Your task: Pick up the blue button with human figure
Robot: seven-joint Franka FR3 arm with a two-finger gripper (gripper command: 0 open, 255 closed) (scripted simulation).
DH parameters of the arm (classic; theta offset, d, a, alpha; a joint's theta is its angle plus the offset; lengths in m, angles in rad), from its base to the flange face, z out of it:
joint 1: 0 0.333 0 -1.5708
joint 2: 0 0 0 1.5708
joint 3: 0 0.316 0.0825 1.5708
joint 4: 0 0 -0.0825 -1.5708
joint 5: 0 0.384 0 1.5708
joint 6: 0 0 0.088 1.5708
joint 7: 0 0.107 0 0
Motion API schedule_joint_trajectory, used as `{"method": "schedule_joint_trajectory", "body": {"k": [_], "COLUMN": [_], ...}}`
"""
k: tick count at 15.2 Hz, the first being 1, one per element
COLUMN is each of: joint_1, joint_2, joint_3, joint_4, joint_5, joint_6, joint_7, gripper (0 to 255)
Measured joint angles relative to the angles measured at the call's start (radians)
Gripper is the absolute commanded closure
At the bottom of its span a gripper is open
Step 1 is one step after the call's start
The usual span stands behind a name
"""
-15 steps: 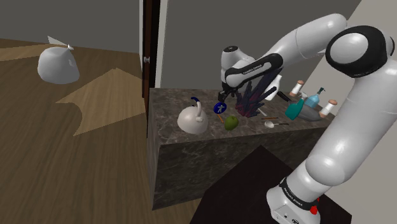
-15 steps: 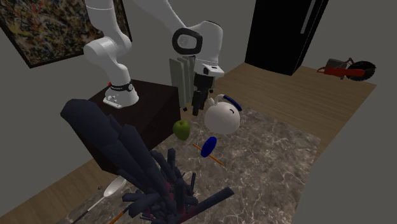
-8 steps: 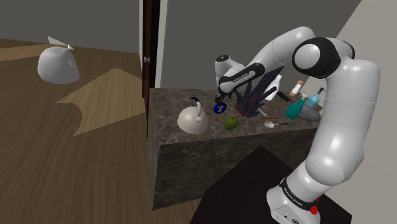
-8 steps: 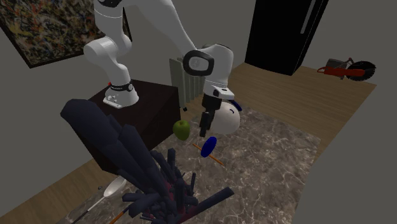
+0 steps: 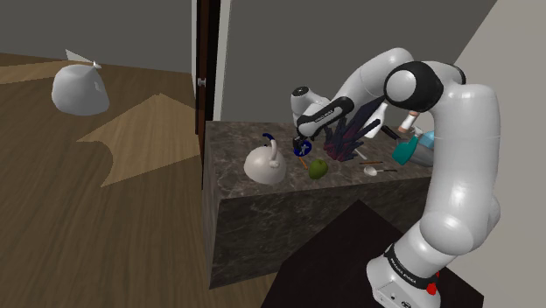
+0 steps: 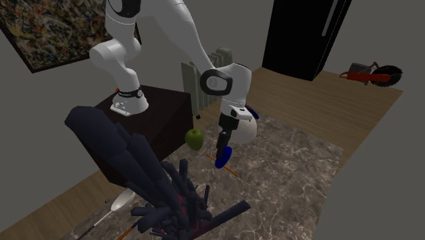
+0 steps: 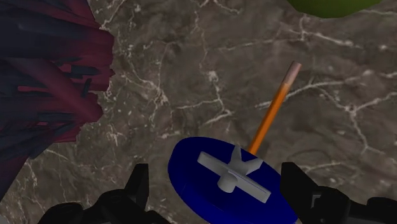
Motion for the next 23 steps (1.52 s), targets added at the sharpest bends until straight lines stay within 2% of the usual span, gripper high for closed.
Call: {"method": "schedule_joint_trajectory", "body": {"k": [1,2,13,23], "joint_1": [0.0,0.0,-0.001,-0.003], "joint_2": [0.011,0.016,0.016,-0.074], "joint_3": [-0.001,-0.001,-0.001,0.012], "joint_4": [0.006,0.007,0.009,0.005], "joint_5": [-0.001,-0.002,-0.002,0.028], "joint_6": [0.005,0.007,0.008,-0.07], "joint_7": [0.003,0.005,0.004,-0.049], "gripper": [0,255,255,255]}}
